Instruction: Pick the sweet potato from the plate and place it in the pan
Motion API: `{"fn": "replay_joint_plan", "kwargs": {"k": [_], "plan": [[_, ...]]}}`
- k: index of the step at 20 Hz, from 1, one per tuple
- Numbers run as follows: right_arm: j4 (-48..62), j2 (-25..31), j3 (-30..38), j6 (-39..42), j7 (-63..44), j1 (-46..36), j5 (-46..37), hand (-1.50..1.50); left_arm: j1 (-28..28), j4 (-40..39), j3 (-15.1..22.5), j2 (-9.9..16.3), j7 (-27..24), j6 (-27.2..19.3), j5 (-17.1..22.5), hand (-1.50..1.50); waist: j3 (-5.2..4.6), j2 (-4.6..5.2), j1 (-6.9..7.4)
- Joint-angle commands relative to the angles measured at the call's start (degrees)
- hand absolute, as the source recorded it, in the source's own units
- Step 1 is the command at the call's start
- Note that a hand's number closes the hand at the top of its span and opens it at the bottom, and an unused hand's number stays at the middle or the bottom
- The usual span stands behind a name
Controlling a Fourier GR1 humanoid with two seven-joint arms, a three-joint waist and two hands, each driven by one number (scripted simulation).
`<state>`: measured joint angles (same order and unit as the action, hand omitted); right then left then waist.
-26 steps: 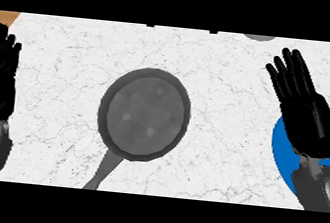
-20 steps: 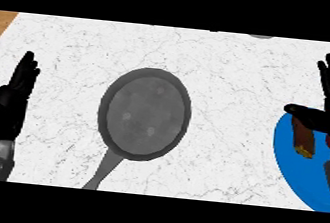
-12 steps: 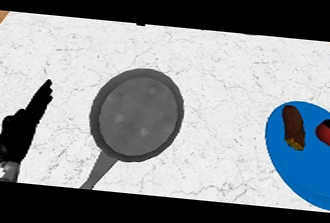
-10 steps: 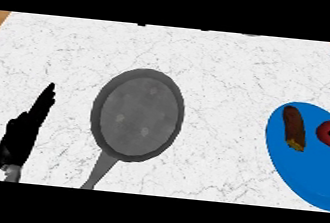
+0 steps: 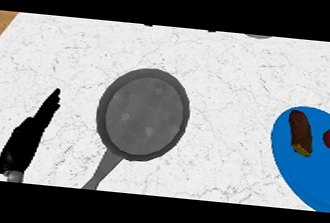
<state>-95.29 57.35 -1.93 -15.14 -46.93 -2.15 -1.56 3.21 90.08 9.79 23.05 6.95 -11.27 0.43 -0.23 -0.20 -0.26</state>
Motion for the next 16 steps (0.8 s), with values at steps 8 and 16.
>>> {"fn": "replay_joint_plan", "kwargs": {"k": [8,16], "plan": [[3.0,-1.0,-8.2,18.1,-21.3,-21.3,4.2,-1.50,-0.6,-1.1,-0.2,-1.2,-1.5,2.1,-1.2,0.00,0.15,0.50,2.25],[16.1,-7.2,-12.4,25.6,-23.1,-32.0,5.3,-1.50,-0.6,0.7,-2.3,-0.1,0.2,4.0,-0.3,0.00,0.16,0.45,2.30]]}}
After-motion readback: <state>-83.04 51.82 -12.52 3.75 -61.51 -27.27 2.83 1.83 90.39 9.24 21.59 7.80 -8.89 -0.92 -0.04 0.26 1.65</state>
